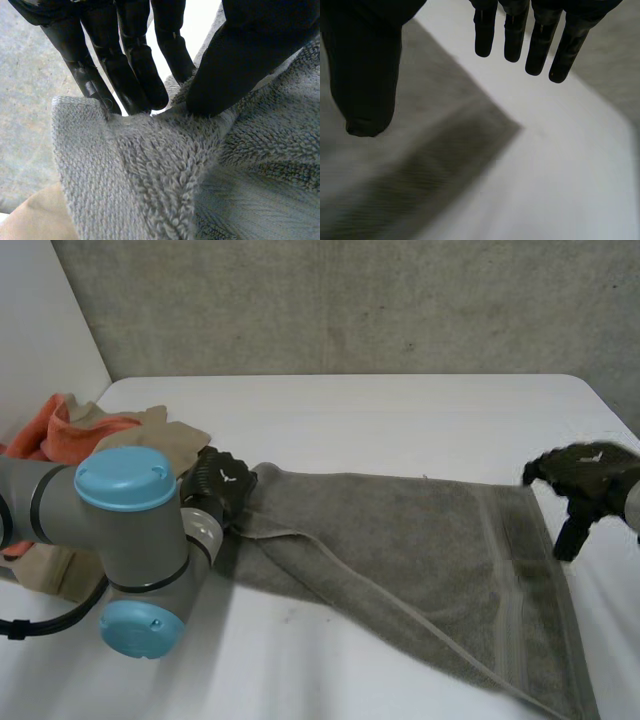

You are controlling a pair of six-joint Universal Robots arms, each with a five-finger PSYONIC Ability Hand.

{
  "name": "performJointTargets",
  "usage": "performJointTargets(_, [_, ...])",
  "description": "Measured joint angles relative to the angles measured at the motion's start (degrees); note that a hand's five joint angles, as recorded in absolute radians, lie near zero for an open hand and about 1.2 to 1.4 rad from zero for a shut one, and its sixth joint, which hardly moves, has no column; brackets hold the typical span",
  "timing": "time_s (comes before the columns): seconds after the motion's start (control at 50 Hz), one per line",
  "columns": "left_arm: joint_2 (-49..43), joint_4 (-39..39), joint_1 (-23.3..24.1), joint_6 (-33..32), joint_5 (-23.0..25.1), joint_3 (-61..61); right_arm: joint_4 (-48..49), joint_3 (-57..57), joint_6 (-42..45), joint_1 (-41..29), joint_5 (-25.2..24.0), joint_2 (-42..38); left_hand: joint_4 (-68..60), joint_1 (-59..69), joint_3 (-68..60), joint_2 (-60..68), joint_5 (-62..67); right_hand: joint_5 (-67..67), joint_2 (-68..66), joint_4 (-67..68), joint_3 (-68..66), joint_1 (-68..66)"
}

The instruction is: Fold the laundry.

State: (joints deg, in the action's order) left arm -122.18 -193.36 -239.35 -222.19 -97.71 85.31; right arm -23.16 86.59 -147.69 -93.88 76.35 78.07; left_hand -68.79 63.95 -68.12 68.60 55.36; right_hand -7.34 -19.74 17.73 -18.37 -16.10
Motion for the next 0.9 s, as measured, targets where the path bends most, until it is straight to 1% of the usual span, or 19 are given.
performJointTargets(0.02, [0.1,0.0,0.1,0.0,0.0,-0.1,-2.9,0.7,-1.3,0.1,-2.0,0.7,-0.1,0.0,0.0,0.0,0.0,0.0,0.0,0.0,0.0,0.0])
performJointTargets(0.06, [0.2,0.0,0.1,0.0,0.0,-0.1,-3.7,1.0,-1.7,0.2,-2.6,0.9,-0.1,0.0,0.0,0.0,0.0,0.0,0.0,0.0,0.0,0.0])
performJointTargets(0.1, [0.3,-0.1,0.1,0.0,0.0,-0.3,-6.8,3.3,-3.7,0.3,-5.2,2.0,-0.1,0.0,-0.1,0.0,0.0,0.0,0.0,0.0,0.0,0.0])
performJointTargets(0.12, [0.3,-0.1,0.1,0.1,0.0,-0.4,-7.2,4.5,-4.4,0.3,-5.7,2.6,-0.1,0.0,-0.1,0.0,0.0,0.0,0.0,0.0,0.0,0.0])
performJointTargets(0.2, [0.3,-0.2,0.1,0.2,0.1,-0.5,-6.4,9.7,-6.2,-0.2,-6.6,4.9,-0.1,0.0,-0.1,0.0,0.0,0.0,0.0,0.0,0.0,0.0])
performJointTargets(0.24, [0.2,-0.3,0.1,0.2,0.2,-0.6,-4.4,13.7,-6.9,-1.1,-6.6,6.4,-0.1,0.0,-0.1,0.0,0.0,0.0,0.0,0.0,0.0,0.0])
performJointTargets(0.34, [-0.1,-0.5,0.0,0.3,0.2,-0.8,0.0,19.9,-8.4,-4.5,-5.9,7.7,-0.1,0.0,-0.1,0.0,0.0,-1.8,-0.1,0.6,-0.2,-0.3])
performJointTargets(0.4, [-0.3,-0.5,0.0,0.4,0.2,-1.1,2.6,22.4,-9.5,-7.0,-5.0,7.7,-0.1,0.0,-0.1,0.0,0.0,-2.8,-0.1,2.1,-1.2,-0.5])
performJointTargets(0.44, [-0.3,-0.5,0.0,0.4,0.2,-1.1,2.9,22.8,-9.7,-7.3,-4.8,7.7,-0.1,0.0,-0.1,0.0,0.0,-2.8,-0.1,2.1,-1.2,-0.5])
performJointTargets(0.46, [-0.4,-0.5,-0.1,0.4,0.2,-1.4,4.5,24.5,-10.3,-9.0,-3.6,7.6,-0.1,0.0,-0.1,0.0,0.0,-4.1,-0.1,3.6,-2.6,-2.1])
performJointTargets(0.56, [-0.5,-0.6,-0.2,0.4,0.1,-1.7,6.1,26.2,-10.6,-10.5,-1.6,7.5,-0.1,0.0,-0.1,0.0,0.0,-4.8,-0.1,4.5,-3.5,-2.9])
performJointTargets(0.58, [-0.5,-0.6,-0.3,0.4,0.1,-1.8,6.8,26.8,-10.6,-11.1,-0.8,7.3,-0.1,0.0,-0.1,0.0,0.0,-6.5,-3.6,6.8,-5.8,-4.7])
performJointTargets(0.66, [-0.5,-0.6,-0.5,0.6,0.1,-2.0,9.1,28.5,-10.6,-12.1,0.4,6.6,-0.1,0.0,-0.1,0.0,0.0,-8.8,-7.0,9.4,-8.5,-7.0])
performJointTargets(0.84, [-0.6,-0.6,-0.9,1.8,0.1,-2.1,13.6,30.9,-10.4,-12.3,1.1,4.3,-0.1,0.0,-0.1,0.0,0.0,-13.5,-12.3,14.3,-13.7,-11.3])
performJointTargets(0.88, [-0.6,-0.6,-0.9,2.1,0.1,-2.1,14.5,31.3,-10.4,-12.4,1.5,3.6,-0.1,0.0,-0.1,0.0,0.0,-17.0,-16.0,17.8,-17.2,-14.2])
performJointTargets(0.9, [-0.6,-0.6,-0.9,2.4,0.1,-2.1,15.3,31.5,-10.4,-12.4,1.9,3.2,-0.1,0.0,-0.1,0.0,0.0,-22.6,-21.7,23.5,-23.0,-17.5])
